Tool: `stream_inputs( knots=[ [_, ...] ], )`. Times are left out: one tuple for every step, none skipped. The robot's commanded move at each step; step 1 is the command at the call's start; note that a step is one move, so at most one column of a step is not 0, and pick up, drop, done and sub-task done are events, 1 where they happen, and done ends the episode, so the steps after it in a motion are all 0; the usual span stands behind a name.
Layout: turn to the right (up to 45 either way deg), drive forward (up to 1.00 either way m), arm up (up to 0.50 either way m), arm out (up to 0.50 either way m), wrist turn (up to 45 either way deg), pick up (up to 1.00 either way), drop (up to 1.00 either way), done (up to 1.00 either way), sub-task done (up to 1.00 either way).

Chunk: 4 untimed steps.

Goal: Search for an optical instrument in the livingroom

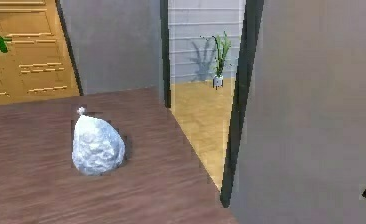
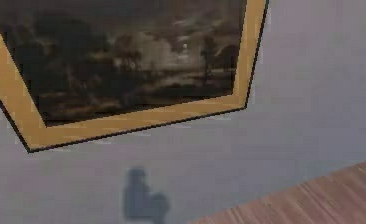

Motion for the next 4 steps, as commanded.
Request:
stream_inputs(
  knots=[
    [0.0, 1.00, 0.00, 0.00, 0.0, 0.00, 0.00, 0.00, 0.00],
    [6.0, 0.00, 0.00, 0.00, 0.0, 0.00, 0.00, 0.00, 0.00],
    [0.0, 0.35, 0.00, 0.00, 0.0, 0.00, 0.00, 0.00, 0.00],
    [45.0, 0.00, 0.00, 0.00, 0.0, 0.00, 0.00, 0.00, 0.00]
  ],
)
